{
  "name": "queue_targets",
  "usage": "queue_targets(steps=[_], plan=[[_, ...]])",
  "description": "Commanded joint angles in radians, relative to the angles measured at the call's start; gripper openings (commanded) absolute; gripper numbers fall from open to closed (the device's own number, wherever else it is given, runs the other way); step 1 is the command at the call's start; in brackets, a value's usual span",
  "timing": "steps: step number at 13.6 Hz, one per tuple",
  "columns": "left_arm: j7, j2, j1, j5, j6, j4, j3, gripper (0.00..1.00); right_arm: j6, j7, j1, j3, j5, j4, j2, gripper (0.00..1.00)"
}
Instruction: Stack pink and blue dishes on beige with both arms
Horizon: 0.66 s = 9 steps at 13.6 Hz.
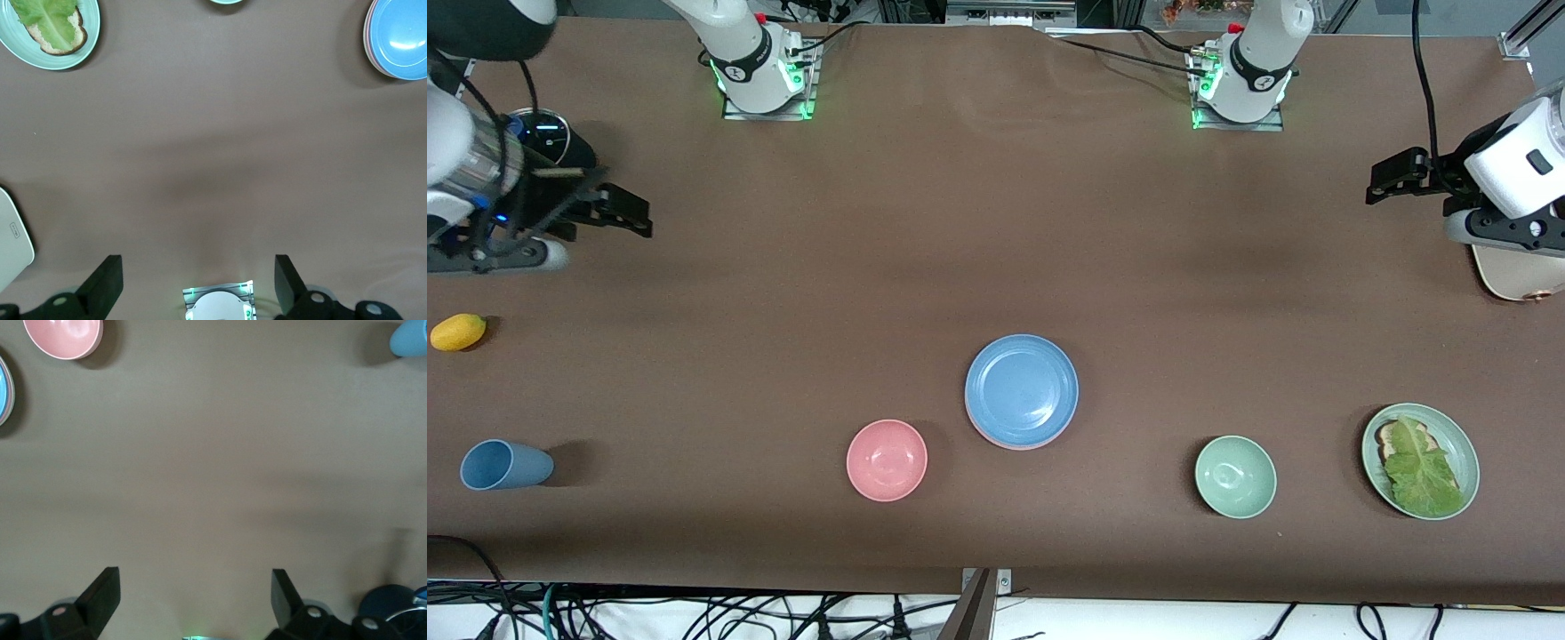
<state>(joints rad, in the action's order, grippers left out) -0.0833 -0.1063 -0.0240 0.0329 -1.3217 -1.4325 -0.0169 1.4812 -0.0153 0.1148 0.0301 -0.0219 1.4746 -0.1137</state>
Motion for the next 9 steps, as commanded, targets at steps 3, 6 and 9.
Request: queue_targets(steps=[3, 6, 9], plan=[[0.004, -0.029, 0.007, -0.016, 0.007, 0.058, -0.006, 1.0, -0.044, 0.034, -0.038, -0.015, 0.002, 0.061, 0.095, 1.0], [0.002, -0.041, 0.009, -0.016, 0.007, 0.066, -0.003, 1.0, -0.064, 0.037, -0.038, -0.007, 0.008, 0.02, 0.08, 1.0], [0.002, -0.041, 0.007, -0.015, 0.006, 0.069, -0.005, 1.0, -0.075, 0.037, -0.038, -0.006, 0.013, 0.004, 0.072, 1.0]])
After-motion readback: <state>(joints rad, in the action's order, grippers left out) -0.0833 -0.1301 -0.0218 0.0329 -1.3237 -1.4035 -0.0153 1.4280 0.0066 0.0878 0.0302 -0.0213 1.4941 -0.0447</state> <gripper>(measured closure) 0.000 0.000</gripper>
